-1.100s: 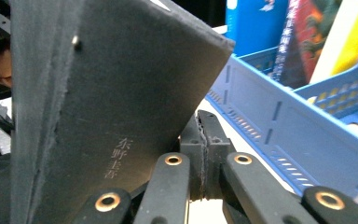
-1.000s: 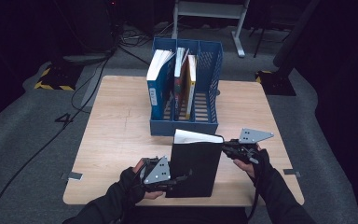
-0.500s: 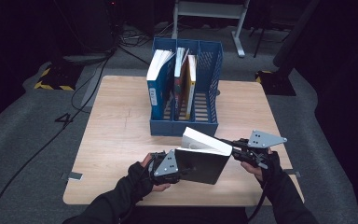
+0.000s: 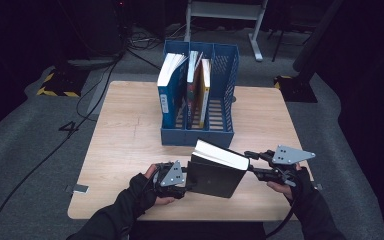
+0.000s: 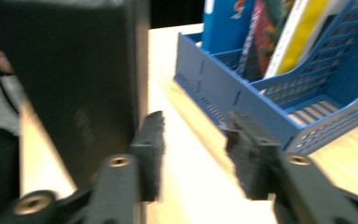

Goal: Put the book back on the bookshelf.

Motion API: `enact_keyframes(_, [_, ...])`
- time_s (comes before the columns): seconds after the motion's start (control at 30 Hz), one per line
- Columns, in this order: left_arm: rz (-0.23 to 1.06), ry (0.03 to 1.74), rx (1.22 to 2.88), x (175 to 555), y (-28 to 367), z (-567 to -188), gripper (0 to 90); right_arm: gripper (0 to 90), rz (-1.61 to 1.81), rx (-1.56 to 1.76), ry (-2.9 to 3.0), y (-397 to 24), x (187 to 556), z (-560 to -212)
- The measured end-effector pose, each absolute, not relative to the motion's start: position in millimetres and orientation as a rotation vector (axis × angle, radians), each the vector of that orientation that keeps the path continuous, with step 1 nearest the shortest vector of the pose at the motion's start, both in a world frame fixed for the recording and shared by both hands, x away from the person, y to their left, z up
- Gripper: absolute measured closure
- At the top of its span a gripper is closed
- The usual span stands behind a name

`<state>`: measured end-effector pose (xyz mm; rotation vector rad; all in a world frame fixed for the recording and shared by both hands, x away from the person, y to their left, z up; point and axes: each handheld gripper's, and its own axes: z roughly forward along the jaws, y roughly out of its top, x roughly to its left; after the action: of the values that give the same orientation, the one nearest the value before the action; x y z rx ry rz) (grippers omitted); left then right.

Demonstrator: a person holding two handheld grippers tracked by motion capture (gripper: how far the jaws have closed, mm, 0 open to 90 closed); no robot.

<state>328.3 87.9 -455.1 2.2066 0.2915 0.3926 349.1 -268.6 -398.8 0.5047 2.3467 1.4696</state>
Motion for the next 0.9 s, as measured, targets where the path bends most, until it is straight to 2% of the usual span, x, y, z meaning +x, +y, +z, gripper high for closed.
enact_keyframes(0.17, [0.405,0.287,2.246,329.8,87.3,-459.8,42.1,47.5,1.436,0.509,2.395,-276.6,344.0,-403.0])
enact_keyframes(0.57, [0.421,0.335,2.290,336.7,90.8,-470.6,33.1,38.1,1.475,0.427,2.468,-269.7,327.5,-407.5])
enact_keyframes(0.8, [0.461,0.391,2.300,343.2,89.5,-475.9,28.0,38.3,1.466,0.381,2.472,-247.1,320.8,-406.1])
enact_keyframes(0.9, [0.471,0.409,2.297,346.5,88.6,-477.6,25.7,41.1,1.475,0.399,2.450,-238.5,321.1,-404.8])
